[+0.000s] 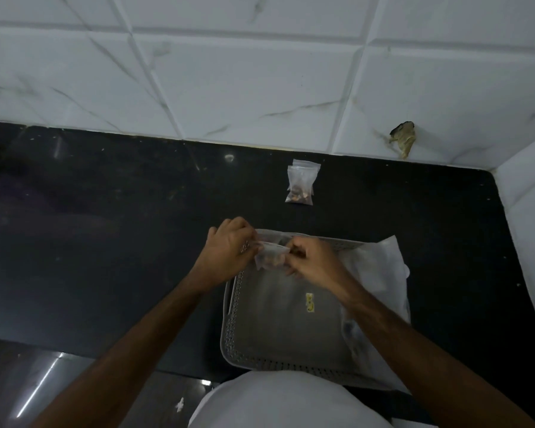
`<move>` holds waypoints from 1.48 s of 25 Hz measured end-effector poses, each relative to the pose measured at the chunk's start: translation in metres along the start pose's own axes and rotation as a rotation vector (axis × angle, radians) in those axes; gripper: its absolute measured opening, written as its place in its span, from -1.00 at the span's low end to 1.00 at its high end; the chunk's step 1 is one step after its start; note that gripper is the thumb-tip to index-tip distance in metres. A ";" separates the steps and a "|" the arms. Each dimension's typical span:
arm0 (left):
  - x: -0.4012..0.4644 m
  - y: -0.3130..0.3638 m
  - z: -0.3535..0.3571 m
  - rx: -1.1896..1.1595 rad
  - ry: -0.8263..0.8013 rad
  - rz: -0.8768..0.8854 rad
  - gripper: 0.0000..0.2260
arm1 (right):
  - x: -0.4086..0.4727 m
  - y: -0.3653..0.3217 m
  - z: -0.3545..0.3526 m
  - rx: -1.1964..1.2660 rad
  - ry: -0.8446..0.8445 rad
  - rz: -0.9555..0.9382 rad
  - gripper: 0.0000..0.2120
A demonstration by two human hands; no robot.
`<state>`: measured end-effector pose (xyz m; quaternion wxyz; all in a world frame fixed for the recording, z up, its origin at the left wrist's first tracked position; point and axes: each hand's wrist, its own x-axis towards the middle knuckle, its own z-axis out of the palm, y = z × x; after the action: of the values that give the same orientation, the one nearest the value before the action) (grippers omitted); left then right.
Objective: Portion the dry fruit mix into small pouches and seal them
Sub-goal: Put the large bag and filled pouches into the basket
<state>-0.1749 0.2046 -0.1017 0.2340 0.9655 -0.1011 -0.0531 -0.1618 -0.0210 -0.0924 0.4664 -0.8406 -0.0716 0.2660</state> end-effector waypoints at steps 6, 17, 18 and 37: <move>-0.009 -0.006 0.014 0.276 0.073 0.009 -0.82 | 0.010 0.009 0.027 -0.044 0.007 0.037 -0.84; 0.012 -0.005 0.014 0.268 0.044 0.046 -0.76 | 0.023 -0.003 0.016 -0.313 0.048 -0.082 -0.92; 0.014 -0.004 0.015 0.272 0.037 0.046 -0.81 | 0.025 -0.005 0.018 -0.375 0.050 -0.086 -0.91; 0.020 -0.014 0.014 0.336 0.063 0.129 -0.77 | 0.034 0.006 0.021 -0.621 0.146 -0.148 -0.87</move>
<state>-0.1554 0.2065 -0.1222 0.0754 0.9837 -0.1631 0.0101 -0.1445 0.0041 -0.1194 0.2098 -0.9521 -0.1764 0.1358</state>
